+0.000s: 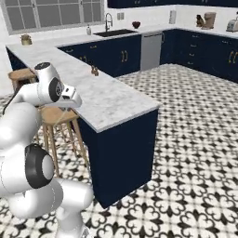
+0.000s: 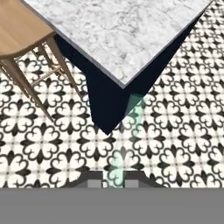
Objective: Take a straw from the drawer in front and place it inside the glass cup on the dining counter.
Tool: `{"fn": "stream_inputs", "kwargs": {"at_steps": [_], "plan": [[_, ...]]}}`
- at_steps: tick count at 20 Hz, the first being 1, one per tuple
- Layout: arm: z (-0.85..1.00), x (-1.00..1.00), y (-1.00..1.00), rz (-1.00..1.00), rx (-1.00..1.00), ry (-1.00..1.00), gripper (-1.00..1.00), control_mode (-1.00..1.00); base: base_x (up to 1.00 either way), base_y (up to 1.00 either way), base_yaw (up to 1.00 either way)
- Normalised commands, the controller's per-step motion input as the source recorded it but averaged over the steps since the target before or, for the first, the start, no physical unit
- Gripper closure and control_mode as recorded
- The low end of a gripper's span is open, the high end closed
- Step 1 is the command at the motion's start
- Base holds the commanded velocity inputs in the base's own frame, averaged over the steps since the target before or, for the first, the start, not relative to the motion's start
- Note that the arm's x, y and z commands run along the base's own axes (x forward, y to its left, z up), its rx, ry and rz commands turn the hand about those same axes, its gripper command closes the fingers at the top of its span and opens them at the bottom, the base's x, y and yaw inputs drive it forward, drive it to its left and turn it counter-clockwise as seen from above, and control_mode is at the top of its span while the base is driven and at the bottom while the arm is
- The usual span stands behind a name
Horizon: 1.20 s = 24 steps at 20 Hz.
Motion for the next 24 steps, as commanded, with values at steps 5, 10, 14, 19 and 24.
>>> {"fn": "stream_inputs", "kwargs": {"at_steps": [5, 10, 14, 19, 24], "plan": [[0.00, 0.00, 0.00, 0.00, 0.00, 0.00, 1.00, 1.00, 0.00, 1.00, -0.47], [0.00, 0.00, 0.00, 0.00, 0.00, 0.00, 1.00, 1.00, 0.00, 1.00, -0.45], [0.00, 0.00, 0.00, 0.00, 0.00, 0.00, 1.00, 1.00, 0.00, 1.00, -0.45], [0.00, 0.00, 0.00, 0.00, 0.00, 0.00, 1.00, 1.00, 0.00, 1.00, -0.45], [0.00, 0.00, 0.00, 0.00, 0.00, 0.00, 1.00, 1.00, 0.00, 1.00, -0.44]]}}
